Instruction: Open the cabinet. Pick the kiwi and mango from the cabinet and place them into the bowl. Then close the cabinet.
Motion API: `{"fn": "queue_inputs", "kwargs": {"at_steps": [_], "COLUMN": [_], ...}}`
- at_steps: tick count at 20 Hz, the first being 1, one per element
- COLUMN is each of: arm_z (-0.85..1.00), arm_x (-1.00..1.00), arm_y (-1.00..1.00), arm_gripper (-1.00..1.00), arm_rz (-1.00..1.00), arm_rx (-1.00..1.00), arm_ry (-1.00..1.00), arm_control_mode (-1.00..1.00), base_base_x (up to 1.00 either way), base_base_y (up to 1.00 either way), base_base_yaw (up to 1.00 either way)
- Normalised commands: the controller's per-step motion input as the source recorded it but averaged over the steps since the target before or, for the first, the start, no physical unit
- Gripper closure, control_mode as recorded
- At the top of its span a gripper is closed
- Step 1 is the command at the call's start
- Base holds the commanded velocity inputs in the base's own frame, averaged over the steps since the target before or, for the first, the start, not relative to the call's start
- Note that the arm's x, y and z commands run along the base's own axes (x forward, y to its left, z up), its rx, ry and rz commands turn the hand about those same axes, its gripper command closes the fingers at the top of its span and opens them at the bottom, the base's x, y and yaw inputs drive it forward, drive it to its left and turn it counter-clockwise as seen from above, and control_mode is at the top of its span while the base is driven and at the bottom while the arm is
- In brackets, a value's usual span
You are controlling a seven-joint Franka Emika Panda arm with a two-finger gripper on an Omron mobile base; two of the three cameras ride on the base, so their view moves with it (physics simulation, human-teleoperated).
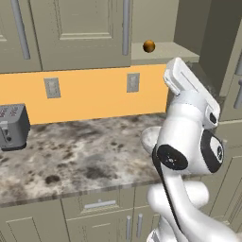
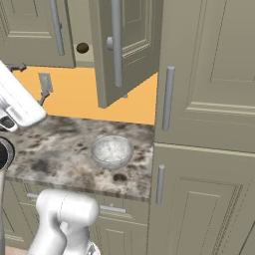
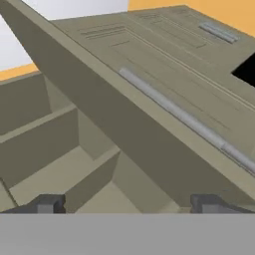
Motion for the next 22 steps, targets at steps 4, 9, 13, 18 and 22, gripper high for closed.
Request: {"fn": "queue_inputs", "kwargs": {"at_steps": [4, 9, 13, 18, 22], "arm_z": [0.00, 0.00, -0.01, -0.02, -0.05], "arm_x": [0.01, 0.02, 0.00, 0.00, 0.00], "arm_y": [0.62, 0.24, 0.00, -0.10, -0.01], "arm_gripper": [-1.00, -1.00, -1.00, -1.00, -1.00], "arm_rz": [0.18, 0.00, 0.05, 0.12, 0.10], "arm_rx": [-0.18, -0.02, -0.05, -0.04, -0.09], "arm_ry": [-0.02, -0.06, 0.00, -0.08, -0.07], "arm_control_mode": [-1.00, -1.00, -1.00, -1.00, -1.00], "base_base_x": [0.00, 0.00, 0.00, 0.00, 0.00], "base_base_y": [0.00, 0.00, 0.00, 0.00, 0.00], "base_base_yaw": [0.00, 0.00, 0.00, 0.00, 0.00]}}
